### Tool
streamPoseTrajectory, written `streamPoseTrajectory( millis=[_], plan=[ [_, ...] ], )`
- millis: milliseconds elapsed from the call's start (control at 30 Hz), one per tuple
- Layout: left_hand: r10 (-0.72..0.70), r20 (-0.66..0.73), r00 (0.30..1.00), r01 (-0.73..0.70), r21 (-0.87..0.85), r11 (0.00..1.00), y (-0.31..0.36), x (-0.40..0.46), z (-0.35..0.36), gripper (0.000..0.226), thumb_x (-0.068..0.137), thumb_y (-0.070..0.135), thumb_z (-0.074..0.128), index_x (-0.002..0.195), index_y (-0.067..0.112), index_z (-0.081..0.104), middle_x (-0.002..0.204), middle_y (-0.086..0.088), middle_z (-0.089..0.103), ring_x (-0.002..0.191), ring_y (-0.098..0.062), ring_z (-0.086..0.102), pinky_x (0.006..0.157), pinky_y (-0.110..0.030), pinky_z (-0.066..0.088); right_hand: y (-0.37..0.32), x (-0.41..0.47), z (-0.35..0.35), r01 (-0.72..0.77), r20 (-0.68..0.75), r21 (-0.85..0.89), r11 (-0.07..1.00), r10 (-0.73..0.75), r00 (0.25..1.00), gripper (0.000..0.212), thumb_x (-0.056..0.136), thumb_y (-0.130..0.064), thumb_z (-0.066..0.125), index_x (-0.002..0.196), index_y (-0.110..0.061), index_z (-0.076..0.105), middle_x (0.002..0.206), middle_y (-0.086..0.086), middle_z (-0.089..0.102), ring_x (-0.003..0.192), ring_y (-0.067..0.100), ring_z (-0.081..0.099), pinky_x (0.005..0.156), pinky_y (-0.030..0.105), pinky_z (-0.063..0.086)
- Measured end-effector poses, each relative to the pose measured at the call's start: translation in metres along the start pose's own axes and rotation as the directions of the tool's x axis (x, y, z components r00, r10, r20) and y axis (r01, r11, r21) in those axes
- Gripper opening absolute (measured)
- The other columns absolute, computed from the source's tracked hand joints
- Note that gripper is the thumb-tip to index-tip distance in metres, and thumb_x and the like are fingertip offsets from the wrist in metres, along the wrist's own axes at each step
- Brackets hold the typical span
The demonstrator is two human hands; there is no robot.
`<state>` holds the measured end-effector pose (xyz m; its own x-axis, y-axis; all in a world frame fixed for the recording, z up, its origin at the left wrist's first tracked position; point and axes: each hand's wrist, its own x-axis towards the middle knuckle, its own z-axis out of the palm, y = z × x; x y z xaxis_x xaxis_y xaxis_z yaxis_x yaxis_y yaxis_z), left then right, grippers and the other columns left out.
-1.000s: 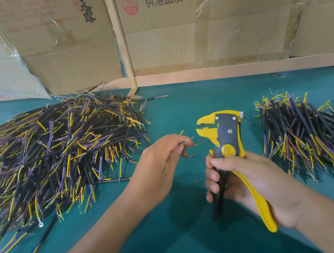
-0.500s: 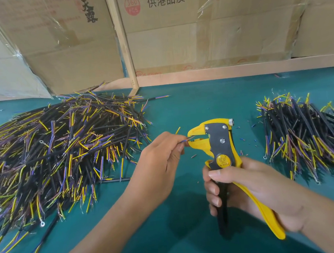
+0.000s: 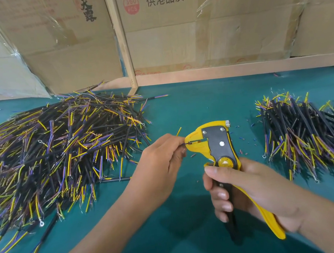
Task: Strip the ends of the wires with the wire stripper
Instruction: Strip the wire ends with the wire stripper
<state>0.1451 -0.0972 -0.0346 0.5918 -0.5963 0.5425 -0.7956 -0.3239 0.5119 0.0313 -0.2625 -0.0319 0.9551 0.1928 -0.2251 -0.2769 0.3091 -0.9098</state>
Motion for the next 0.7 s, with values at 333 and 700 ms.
streamPoseTrajectory(
  millis=[333,700],
  plan=[
    [-0.009,0.009,1.0,0.009,0.041,0.999,-0.0018,0.0008,0.0015,0.012,0.094,0.0,0.057,0.086,0.006,0.063,0.071,0.005,0.05,0.067,-0.006,0.043,0.061,-0.012,0.031,-0.0036,-0.0034,0.0,-0.03,-0.103,-0.037,0.999,0.026,0.994,0.043,0.072,-0.053,0.079,0.075,-0.011,0.068,0.058,0.001,0.032,0.042,0.015,0.031,0.043,0.025,0.035],
    [-0.036,0.046,0.998,0.036,0.016,0.999,-0.0044,-0.002,0.0028,0.018,0.097,0.03,0.048,0.08,0.027,0.048,0.059,0.007,0.046,0.055,-0.019,0.038,0.051,-0.036,0.037,-0.009,-0.0056,0.0021,-0.066,-0.144,-0.04,0.997,0.06,0.988,0.044,0.074,-0.055,0.078,0.073,-0.013,0.067,0.058,0.0,0.029,0.041,0.013,0.027,0.04,0.022,0.031]
  ],
)
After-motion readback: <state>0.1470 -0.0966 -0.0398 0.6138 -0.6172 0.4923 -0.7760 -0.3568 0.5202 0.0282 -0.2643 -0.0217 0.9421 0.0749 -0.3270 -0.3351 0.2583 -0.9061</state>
